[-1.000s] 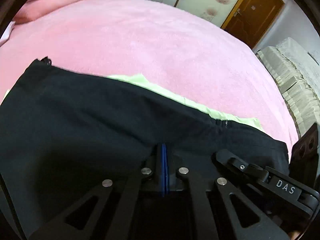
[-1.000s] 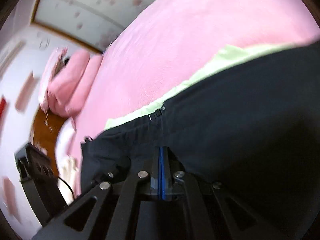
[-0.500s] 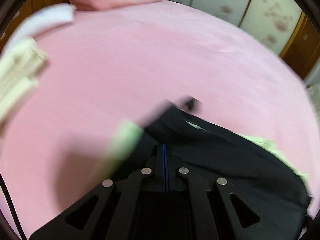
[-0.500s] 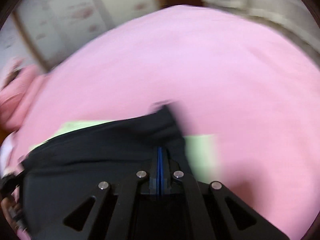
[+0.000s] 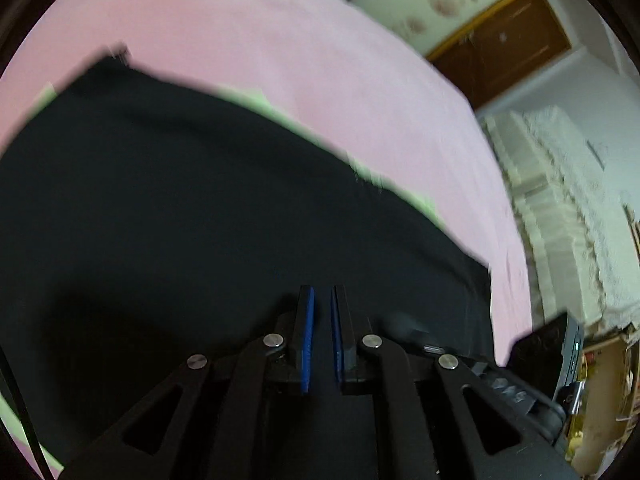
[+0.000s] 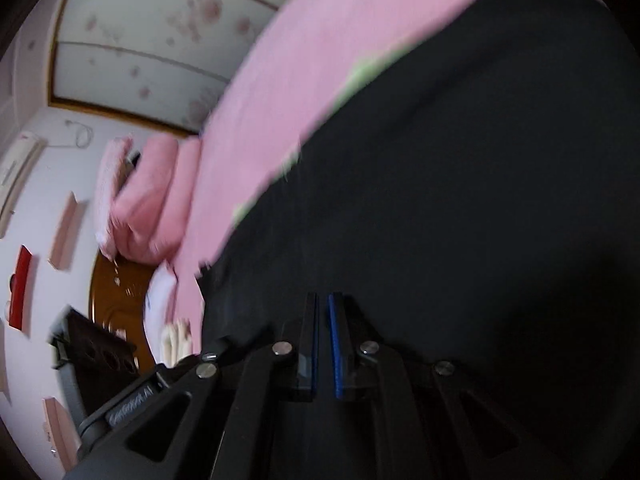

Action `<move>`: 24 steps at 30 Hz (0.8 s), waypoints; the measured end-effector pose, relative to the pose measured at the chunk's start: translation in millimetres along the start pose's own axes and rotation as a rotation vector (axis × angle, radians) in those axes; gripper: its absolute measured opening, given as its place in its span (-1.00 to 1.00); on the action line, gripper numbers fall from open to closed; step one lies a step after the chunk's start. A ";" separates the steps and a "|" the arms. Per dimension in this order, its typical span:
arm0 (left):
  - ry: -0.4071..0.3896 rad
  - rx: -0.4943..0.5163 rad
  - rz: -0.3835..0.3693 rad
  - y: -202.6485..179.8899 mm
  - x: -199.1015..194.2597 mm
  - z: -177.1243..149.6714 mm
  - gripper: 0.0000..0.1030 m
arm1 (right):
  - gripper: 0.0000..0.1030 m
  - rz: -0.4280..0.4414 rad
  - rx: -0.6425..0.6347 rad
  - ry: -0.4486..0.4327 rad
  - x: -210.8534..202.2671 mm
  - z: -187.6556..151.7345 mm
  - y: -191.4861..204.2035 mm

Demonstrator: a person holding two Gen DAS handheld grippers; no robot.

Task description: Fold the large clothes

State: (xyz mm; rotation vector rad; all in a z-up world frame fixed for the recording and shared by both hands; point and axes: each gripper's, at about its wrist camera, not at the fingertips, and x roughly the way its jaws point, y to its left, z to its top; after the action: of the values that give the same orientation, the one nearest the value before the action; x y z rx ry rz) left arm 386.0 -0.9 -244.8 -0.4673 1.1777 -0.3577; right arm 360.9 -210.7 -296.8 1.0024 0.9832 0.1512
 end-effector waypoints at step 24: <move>-0.063 0.042 0.211 39.2 -48.0 -48.2 -0.78 | -1.00 -0.250 0.032 -0.234 -119.4 -58.2 -42.6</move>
State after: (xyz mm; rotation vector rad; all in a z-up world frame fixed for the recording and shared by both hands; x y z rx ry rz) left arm 325.2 48.7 -242.1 -0.3118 1.1439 -0.1845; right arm 234.4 -260.0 -264.6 0.8953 0.8894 -0.1867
